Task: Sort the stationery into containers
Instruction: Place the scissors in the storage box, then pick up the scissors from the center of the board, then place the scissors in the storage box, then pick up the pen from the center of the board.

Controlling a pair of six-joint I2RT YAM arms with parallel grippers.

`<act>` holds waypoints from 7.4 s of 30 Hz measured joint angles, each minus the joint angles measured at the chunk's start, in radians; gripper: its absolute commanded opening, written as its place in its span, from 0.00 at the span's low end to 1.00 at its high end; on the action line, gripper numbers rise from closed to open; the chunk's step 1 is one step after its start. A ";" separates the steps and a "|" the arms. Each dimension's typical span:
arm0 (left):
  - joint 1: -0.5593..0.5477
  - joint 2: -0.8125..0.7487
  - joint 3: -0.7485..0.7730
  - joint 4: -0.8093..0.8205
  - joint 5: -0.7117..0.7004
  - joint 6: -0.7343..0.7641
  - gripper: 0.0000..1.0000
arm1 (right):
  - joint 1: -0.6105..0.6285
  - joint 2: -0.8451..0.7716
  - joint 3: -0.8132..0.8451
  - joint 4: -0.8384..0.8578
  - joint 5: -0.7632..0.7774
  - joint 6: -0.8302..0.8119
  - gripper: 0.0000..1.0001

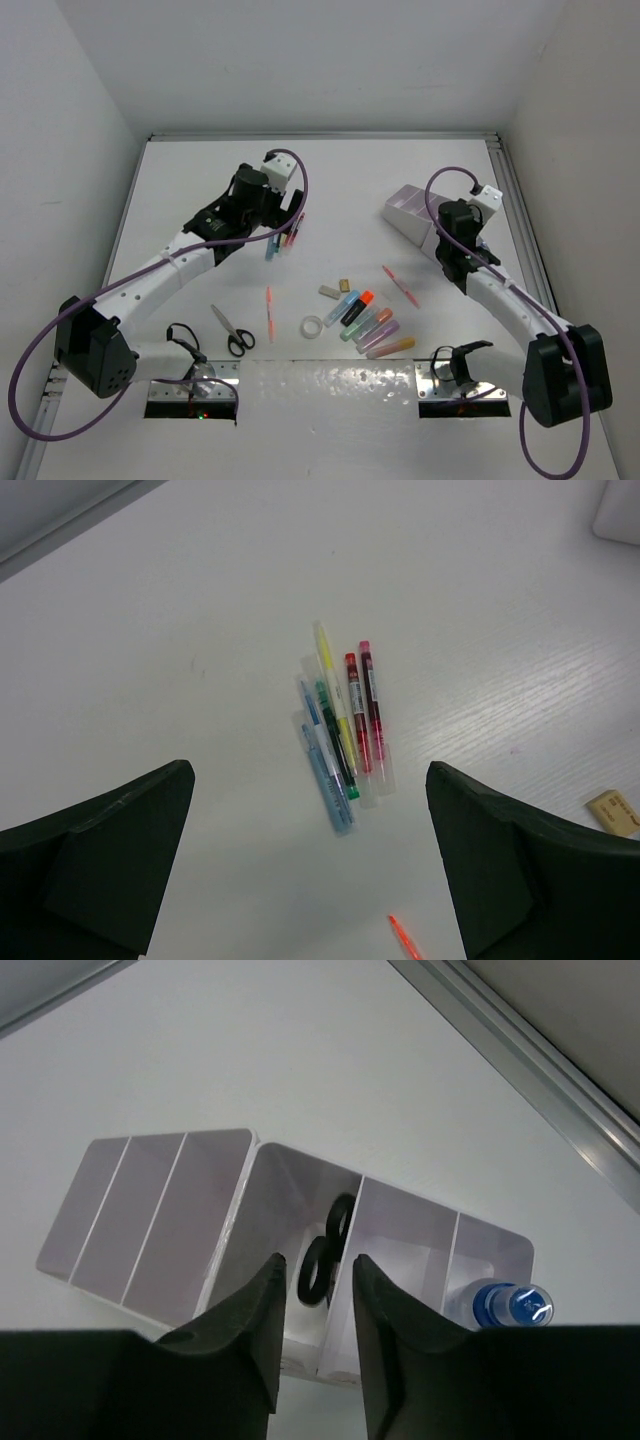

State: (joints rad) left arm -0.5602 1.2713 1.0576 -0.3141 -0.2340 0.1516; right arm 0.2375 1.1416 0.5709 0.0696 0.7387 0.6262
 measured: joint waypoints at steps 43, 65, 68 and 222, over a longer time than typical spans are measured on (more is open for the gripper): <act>-0.133 -0.065 -0.350 -0.824 0.486 1.596 0.36 | 0.303 -0.233 0.000 -0.139 -0.360 -0.275 0.54; -0.188 0.093 -0.425 -0.626 0.507 1.480 0.25 | 0.315 -0.375 -0.083 -0.262 -0.185 -0.260 0.55; -0.192 0.098 -0.430 -0.611 0.505 1.464 0.23 | 0.315 -0.388 -0.085 -0.274 -0.171 -0.260 0.55; 0.005 0.026 -0.014 0.091 -0.113 -0.037 0.97 | 0.111 -0.090 0.351 -0.301 -0.271 -0.367 0.36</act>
State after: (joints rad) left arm -0.5552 1.2972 1.0431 -0.2230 -0.3466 0.1150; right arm 0.3481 1.0519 0.9218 -0.2314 0.4675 0.2592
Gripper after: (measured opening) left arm 0.984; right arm 0.198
